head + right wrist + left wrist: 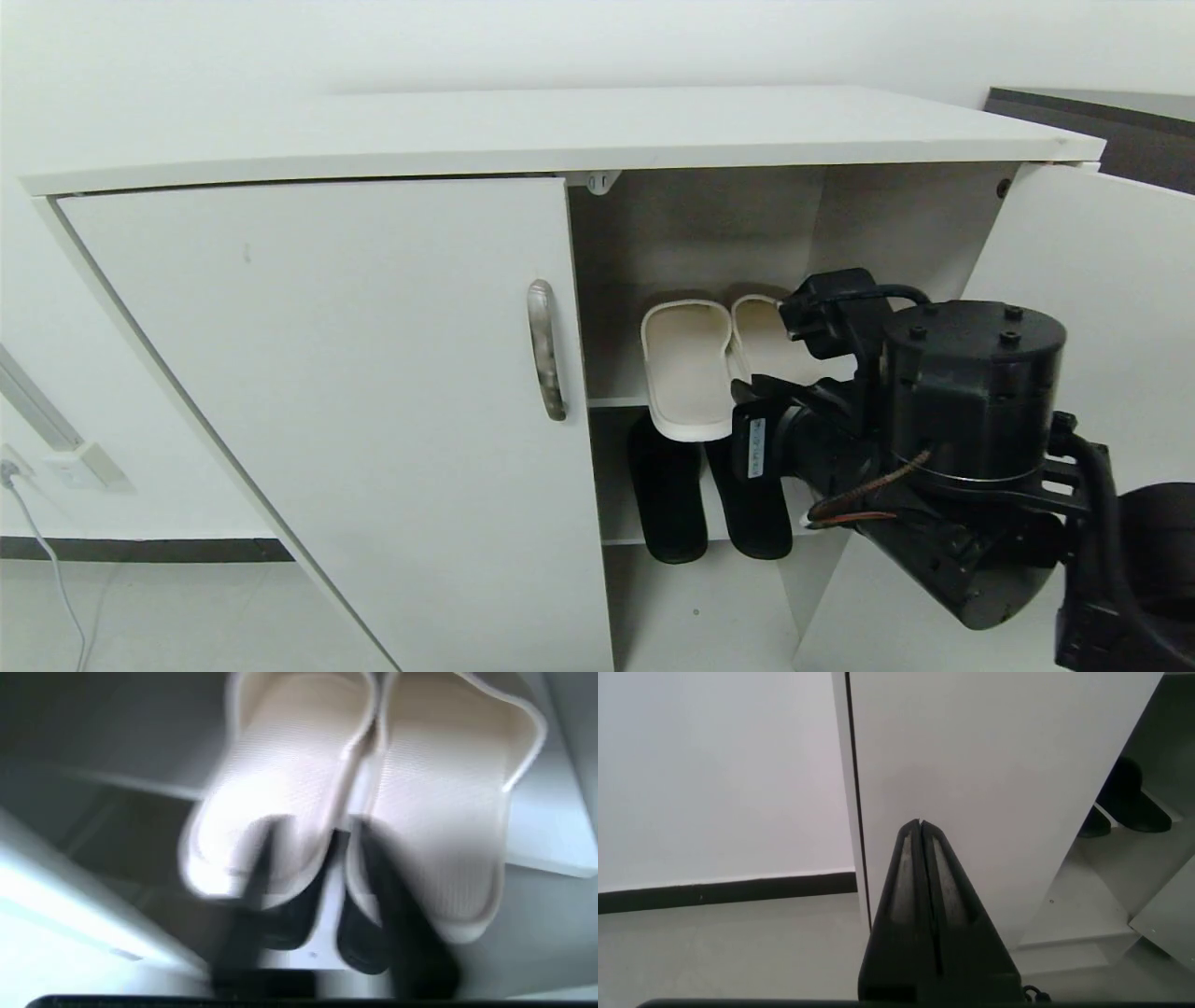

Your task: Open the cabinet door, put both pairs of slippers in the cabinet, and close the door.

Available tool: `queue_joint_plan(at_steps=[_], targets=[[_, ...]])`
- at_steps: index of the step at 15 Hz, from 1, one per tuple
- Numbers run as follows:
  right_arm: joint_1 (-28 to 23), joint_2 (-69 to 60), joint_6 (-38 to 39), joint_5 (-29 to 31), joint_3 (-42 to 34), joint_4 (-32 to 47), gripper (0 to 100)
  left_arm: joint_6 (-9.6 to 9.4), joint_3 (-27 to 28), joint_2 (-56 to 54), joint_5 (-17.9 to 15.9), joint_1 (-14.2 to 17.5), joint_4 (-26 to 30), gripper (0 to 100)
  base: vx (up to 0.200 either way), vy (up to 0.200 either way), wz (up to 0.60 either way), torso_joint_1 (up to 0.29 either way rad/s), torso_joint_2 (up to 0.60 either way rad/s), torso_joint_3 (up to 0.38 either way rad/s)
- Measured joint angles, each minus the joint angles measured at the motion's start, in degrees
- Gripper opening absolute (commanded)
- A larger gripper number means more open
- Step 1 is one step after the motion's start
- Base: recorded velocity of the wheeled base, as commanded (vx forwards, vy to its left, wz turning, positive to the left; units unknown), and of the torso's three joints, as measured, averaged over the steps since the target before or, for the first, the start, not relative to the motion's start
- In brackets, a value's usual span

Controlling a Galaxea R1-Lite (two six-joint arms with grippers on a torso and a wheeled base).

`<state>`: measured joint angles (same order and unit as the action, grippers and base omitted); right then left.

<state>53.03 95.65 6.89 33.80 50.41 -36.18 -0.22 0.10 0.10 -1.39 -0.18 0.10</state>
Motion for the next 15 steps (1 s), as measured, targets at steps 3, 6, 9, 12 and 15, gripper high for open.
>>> queue_joint_plan(at_steps=[3,6,9,12,15], targets=[[0.9,-1.8,0.0,-0.7,-2.3,-0.3,0,0.00,0.0,0.0,0.0,0.0,0.0,0,0.000,0.000,0.00,0.000,0.00,0.000],[1.1,-2.3,-0.6,-2.1,-4.0,-0.9,0,-0.02,0.0,0.0,-0.1,0.0,0.0,0,0.000,0.000,0.00,0.000,0.00,0.000],[1.1,-2.4,-0.8,-2.1,-4.5,-0.9,0,-0.02,0.0,0.0,-0.1,0.0,0.0,0,0.000,0.000,0.00,0.000,0.00,0.000],[1.1,-2.4,-0.8,-2.1,-4.7,-0.9,0,0.01,0.0,0.0,-0.1,0.0,0.0,0,-0.200,0.000,0.00,0.006,0.01,0.002],[1.1,-2.4,-0.8,-2.1,-4.8,-1.0,0,0.04,0.0,0.0,-0.1,0.0,0.0,0,-0.200,0.000,0.00,-0.001,0.00,0.002]])
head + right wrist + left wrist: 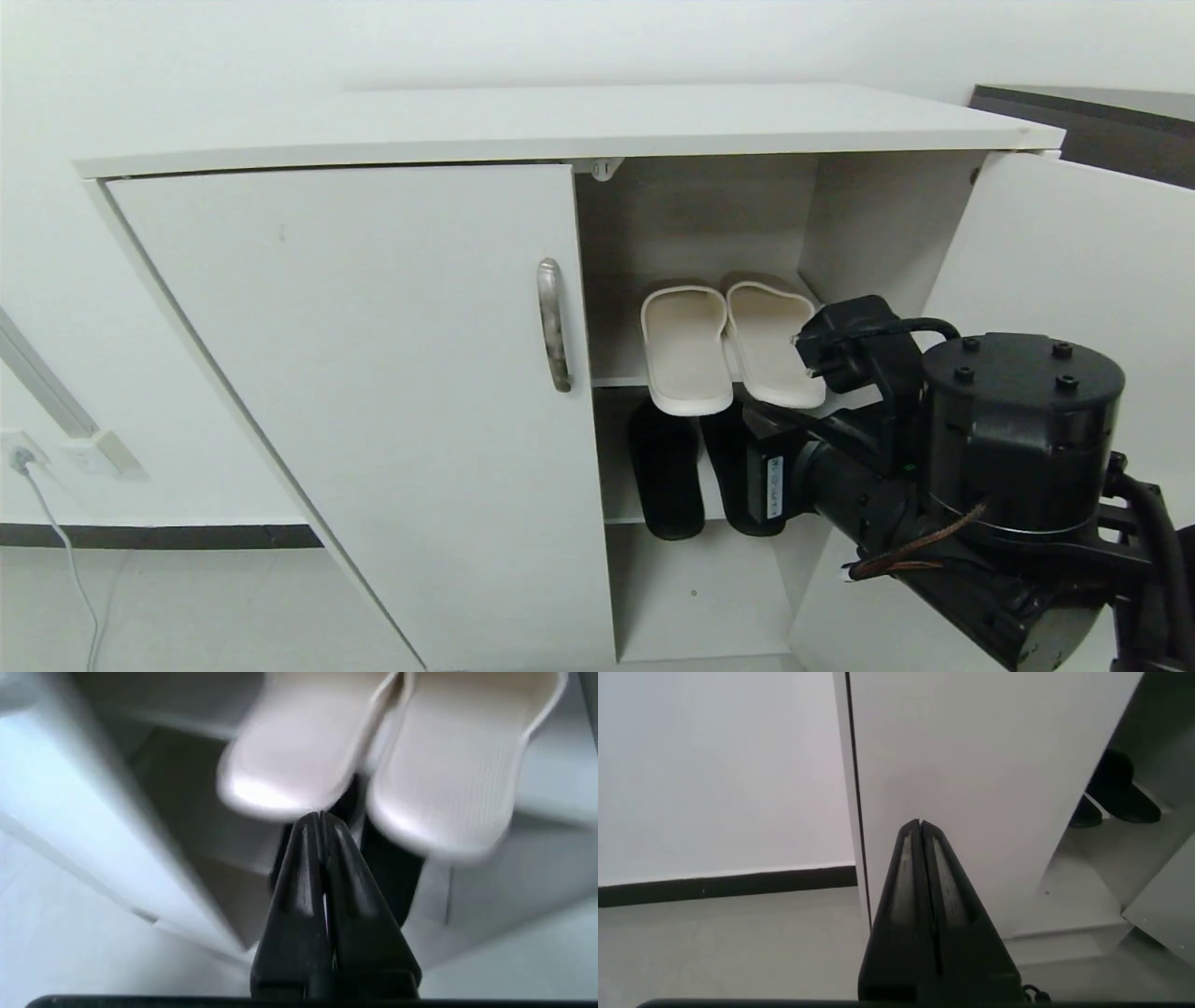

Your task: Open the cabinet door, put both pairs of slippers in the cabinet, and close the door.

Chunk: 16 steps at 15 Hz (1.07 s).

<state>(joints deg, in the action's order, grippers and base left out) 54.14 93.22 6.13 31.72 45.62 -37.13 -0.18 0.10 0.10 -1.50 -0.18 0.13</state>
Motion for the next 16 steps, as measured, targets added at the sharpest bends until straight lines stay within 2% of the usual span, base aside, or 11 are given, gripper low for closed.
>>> queue_joint_plan(at_steps=[11,16], targets=[[0.0,0.1,0.0,-0.2,-0.5,-1.2,0,0.02,0.0,0.0,0.0,0.0,0.0,0,-0.200,0.000,0.00,0.003,0.00,0.002],[0.0,0.2,0.0,-0.2,-0.6,-1.2,0,0.05,0.0,0.0,0.0,0.0,0.0,0,0.000,0.000,0.00,0.000,0.00,0.000]])
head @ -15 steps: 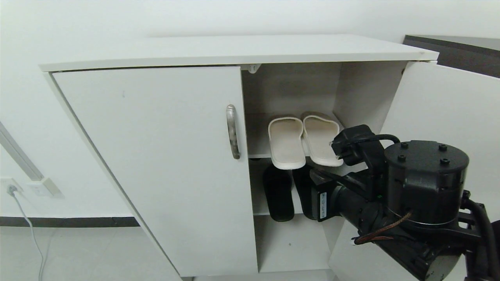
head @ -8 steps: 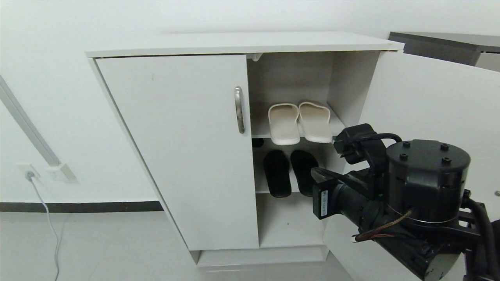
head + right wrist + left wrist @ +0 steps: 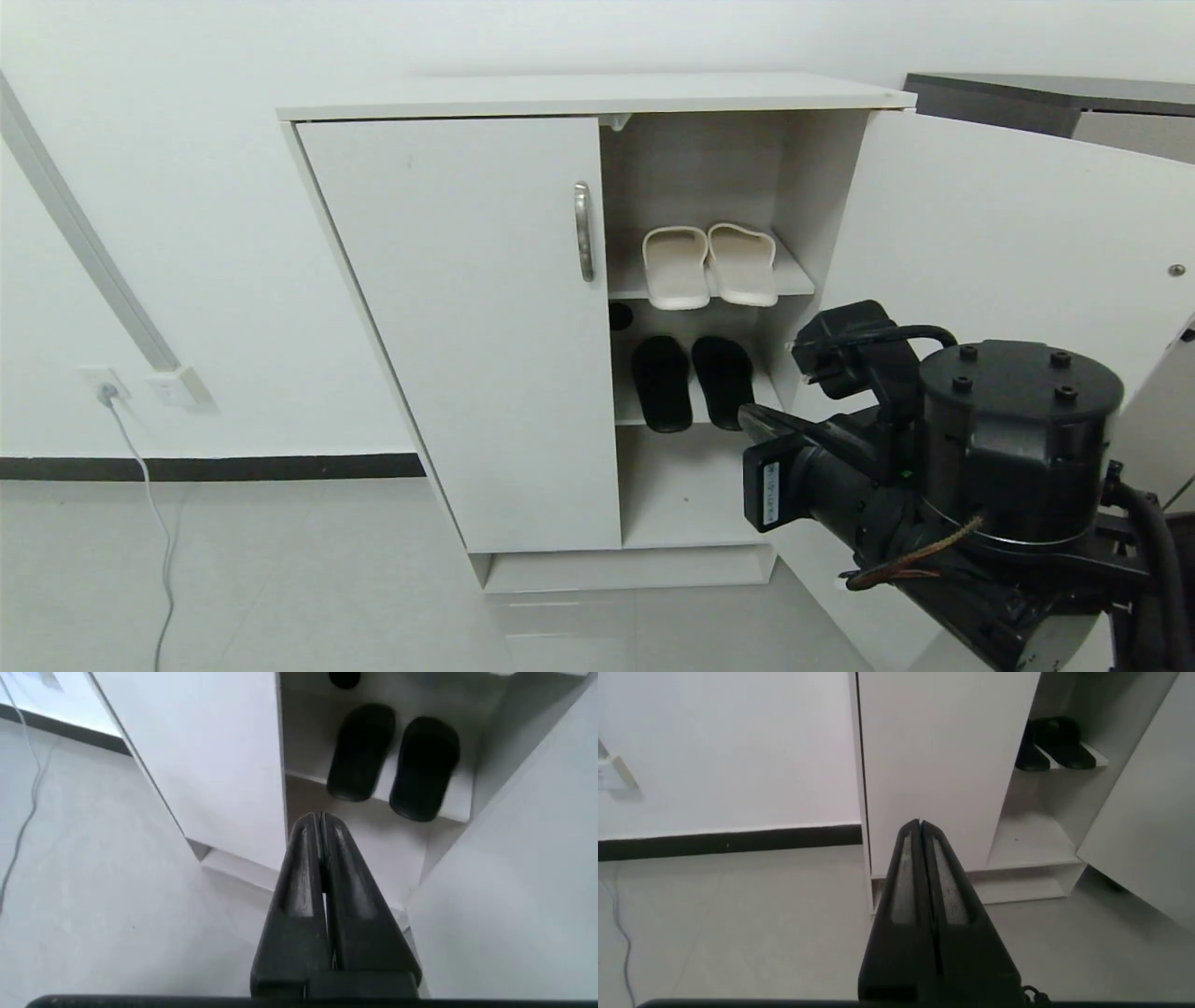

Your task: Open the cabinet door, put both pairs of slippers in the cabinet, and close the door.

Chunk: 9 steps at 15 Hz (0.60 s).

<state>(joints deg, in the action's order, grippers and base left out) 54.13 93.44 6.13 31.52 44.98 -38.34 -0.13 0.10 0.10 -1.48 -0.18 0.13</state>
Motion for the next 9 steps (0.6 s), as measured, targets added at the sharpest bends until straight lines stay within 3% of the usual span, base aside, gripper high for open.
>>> queue_joint_plan(at_steps=[9], targets=[[0.0,0.4,-0.3,-0.7,-0.7,0.2,0,0.04,0.0,0.0,0.1,0.0,0.0,0,0.000,0.000,0.00,0.000,-0.02,-0.023]])
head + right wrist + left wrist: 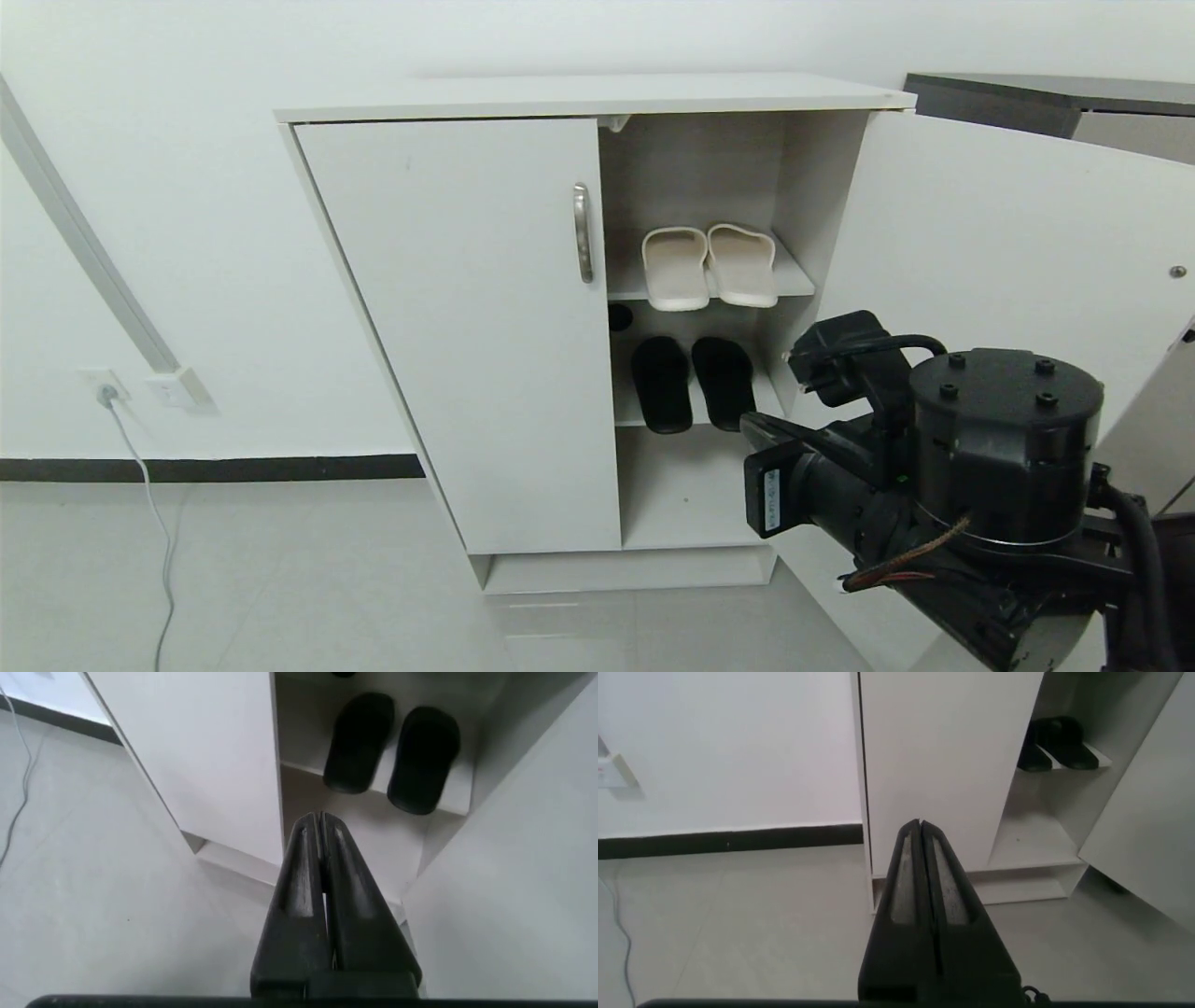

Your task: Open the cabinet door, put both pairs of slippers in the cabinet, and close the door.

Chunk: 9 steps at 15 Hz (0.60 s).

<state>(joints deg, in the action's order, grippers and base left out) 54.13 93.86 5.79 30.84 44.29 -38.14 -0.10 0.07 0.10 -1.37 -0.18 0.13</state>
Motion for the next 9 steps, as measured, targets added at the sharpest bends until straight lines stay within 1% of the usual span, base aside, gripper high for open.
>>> queue_joint_plan(at_steps=[2,3,6,9], targets=[[0.0,0.0,-0.4,0.1,0.0,-0.3,0,0.00,0.1,0.0,0.0,0.0,-0.2,0,0.000,0.000,0.00,0.005,-0.16,-0.332],[0.0,-0.1,-0.4,0.0,-0.1,0.0,0,-0.01,0.0,0.0,0.0,-0.1,0.0,0,0.000,0.000,0.00,0.036,-0.33,-0.373],[0.1,-0.5,-0.5,0.0,0.2,-0.3,0,-0.01,0.0,0.0,0.0,0.0,-0.1,0,0.000,0.000,0.00,0.033,-0.54,-0.365],[-0.6,-1.0,-0.4,0.1,0.3,-0.2,0,0.02,0.0,0.0,0.0,0.1,-0.1,0,0.000,0.000,0.00,0.103,-0.47,-0.354]])
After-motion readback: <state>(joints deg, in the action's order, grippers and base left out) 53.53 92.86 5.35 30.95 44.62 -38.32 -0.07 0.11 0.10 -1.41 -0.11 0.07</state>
